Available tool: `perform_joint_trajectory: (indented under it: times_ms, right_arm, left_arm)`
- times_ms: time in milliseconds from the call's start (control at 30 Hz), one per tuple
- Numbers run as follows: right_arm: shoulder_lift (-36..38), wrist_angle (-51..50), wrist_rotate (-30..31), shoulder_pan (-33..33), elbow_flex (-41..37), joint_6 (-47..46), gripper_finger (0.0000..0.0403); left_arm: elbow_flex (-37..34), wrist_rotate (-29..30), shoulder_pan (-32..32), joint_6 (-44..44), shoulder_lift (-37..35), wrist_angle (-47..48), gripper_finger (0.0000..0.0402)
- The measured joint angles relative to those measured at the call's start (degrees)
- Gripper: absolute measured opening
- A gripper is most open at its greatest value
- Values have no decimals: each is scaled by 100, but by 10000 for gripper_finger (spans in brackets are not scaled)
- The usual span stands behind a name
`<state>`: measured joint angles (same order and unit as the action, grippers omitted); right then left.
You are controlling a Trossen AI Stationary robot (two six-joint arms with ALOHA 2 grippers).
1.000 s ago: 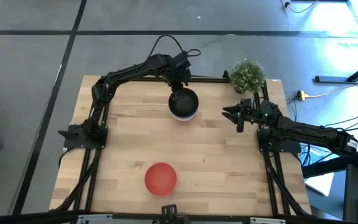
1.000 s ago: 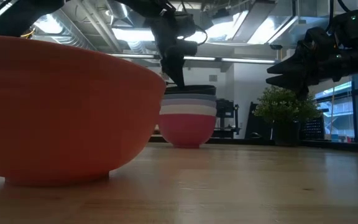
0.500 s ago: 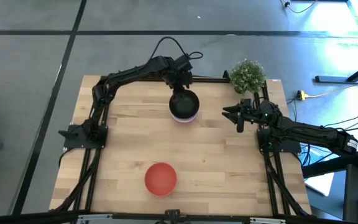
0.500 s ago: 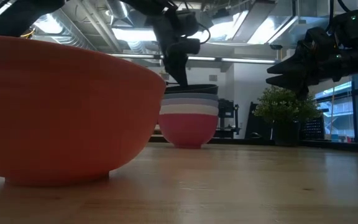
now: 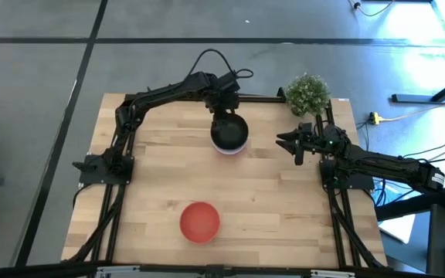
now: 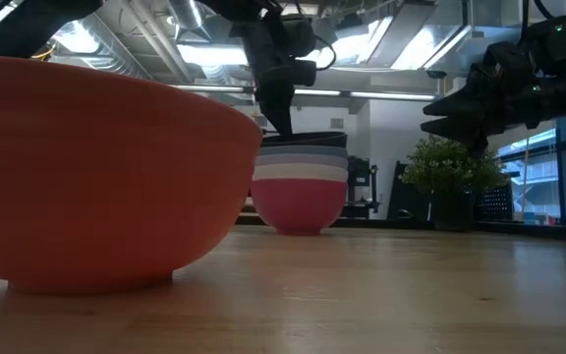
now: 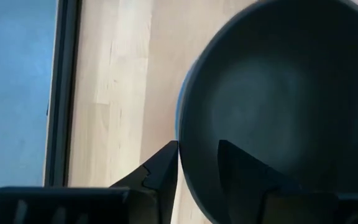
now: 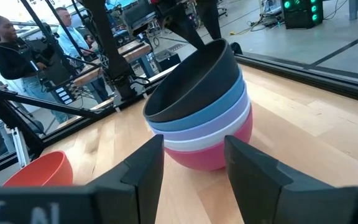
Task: Nest bowls inside each other
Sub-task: Stack the black bowl on top of the blue bowl, then stack the orange bowl on top of the black bowl
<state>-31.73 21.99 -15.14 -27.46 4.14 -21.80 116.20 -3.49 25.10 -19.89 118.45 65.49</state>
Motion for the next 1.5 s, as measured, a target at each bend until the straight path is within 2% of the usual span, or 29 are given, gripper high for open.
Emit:
perform_joint_trajectory:
  times_ms: [200,467,767,1100,1500]
  right_arm:
    - [0,1,0,0,0,22,169]
    - [0,1,0,2,0,90,169]
    - [0,1,-3,1,0,130,169]
    - [0,2,-1,1,0,393,169]
    - [-2,-2,0,1,0,407,169]
  left_arm:
    - [0,285,-65,2,0,27,111]
    - [-2,348,-199,8,-1,-12,144]
    - [-4,328,-410,-593,0,-104,145]
    - [-4,1404,-667,-580,0,-225,144]
    - [-7,1441,-697,-724,-91,-519,144]
